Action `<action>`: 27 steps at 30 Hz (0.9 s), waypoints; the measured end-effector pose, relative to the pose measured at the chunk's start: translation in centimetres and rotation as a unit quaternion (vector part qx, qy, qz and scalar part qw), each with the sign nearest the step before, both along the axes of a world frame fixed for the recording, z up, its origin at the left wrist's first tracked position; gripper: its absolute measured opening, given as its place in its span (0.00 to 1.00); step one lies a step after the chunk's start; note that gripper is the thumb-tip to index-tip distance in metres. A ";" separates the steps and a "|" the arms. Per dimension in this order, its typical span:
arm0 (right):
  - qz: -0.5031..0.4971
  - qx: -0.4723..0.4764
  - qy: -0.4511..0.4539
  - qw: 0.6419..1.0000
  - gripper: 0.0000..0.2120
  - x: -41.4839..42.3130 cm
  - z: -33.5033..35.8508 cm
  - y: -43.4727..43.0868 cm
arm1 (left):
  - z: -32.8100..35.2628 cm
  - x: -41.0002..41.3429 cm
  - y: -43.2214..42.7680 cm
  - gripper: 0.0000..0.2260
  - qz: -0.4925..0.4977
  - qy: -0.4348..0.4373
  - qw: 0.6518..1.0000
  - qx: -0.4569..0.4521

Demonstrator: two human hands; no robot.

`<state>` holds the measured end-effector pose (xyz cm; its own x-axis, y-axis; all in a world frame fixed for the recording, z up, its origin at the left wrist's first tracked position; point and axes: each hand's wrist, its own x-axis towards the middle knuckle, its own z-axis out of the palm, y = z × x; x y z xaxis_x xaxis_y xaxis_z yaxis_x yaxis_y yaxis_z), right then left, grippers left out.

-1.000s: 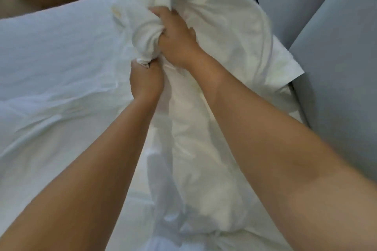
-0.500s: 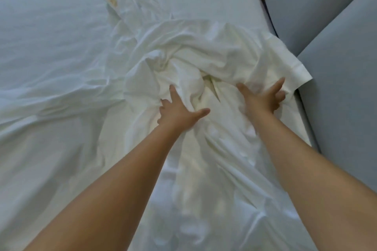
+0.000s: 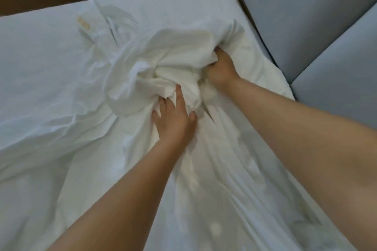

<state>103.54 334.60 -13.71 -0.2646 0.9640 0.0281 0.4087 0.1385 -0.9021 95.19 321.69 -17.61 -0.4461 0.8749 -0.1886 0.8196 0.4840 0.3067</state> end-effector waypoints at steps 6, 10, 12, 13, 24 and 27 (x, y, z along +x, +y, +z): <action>0.107 -0.002 -0.050 0.993 0.30 -4.7 4.5 10.3 | 0.8 -2.3 12.0 0.42 -0.015 -0.033 0.999 0.032; 0.170 -0.031 -0.271 0.947 0.43 -2.3 -4.7 11.2 | -4.5 -3.0 15.0 0.38 -0.022 -0.003 0.999 -0.029; 0.198 0.020 -0.321 0.926 0.46 -1.0 -9.4 11.4 | -7.5 -3.4 15.3 0.35 -0.029 0.031 0.998 0.039; 0.198 0.050 -0.322 0.925 0.46 -1.0 -10.9 12.2 | -8.4 -3.7 15.7 0.35 -0.028 0.043 0.996 0.078; 0.193 0.161 -0.303 0.919 0.39 -4.3 -10.7 23.8 | -10.3 -6.8 25.4 0.30 0.004 0.072 0.980 0.185; 0.113 0.174 -0.334 0.920 0.33 -4.8 -10.2 18.8 | -10.0 -6.7 25.5 0.29 0.007 0.074 0.977 0.200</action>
